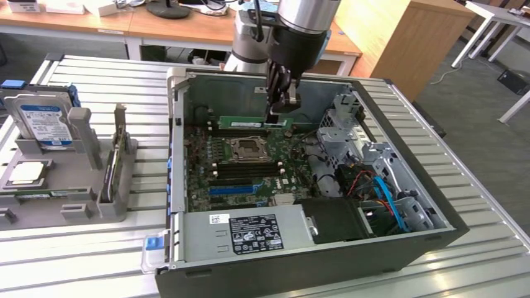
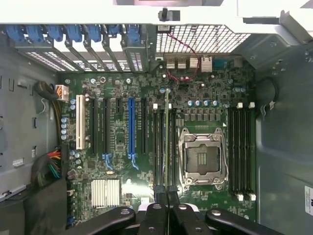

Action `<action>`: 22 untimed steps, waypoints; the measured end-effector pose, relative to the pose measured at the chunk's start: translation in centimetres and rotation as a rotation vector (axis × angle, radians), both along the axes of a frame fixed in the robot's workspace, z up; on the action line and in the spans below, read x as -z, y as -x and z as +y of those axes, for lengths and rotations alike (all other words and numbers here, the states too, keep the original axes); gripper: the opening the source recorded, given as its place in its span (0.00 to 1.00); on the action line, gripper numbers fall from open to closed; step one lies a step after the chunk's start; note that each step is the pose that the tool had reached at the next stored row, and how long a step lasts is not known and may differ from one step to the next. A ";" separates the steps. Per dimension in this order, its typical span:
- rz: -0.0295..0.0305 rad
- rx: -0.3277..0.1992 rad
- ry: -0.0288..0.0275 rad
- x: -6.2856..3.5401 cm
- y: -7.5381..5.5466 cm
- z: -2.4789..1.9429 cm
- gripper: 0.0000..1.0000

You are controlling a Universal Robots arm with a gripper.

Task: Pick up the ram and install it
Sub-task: 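Insert the ram into the slot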

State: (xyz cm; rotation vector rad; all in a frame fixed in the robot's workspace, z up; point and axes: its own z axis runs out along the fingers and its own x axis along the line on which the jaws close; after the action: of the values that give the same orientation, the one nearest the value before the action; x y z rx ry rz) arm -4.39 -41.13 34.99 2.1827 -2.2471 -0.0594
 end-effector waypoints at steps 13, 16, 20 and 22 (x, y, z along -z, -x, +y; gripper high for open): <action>-0.0050 0.000 0.0000 1.80 0.0 0.00 0.12; -0.0075 0.000 0.0000 2.15 0.0 0.00 0.12; -0.0077 0.000 0.0001 2.17 0.0 0.00 0.12; -0.0077 0.000 0.0001 2.17 -0.1 0.00 0.12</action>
State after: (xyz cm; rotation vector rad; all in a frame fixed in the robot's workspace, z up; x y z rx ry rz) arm -4.31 -41.13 32.82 2.1866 -2.2513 -0.0510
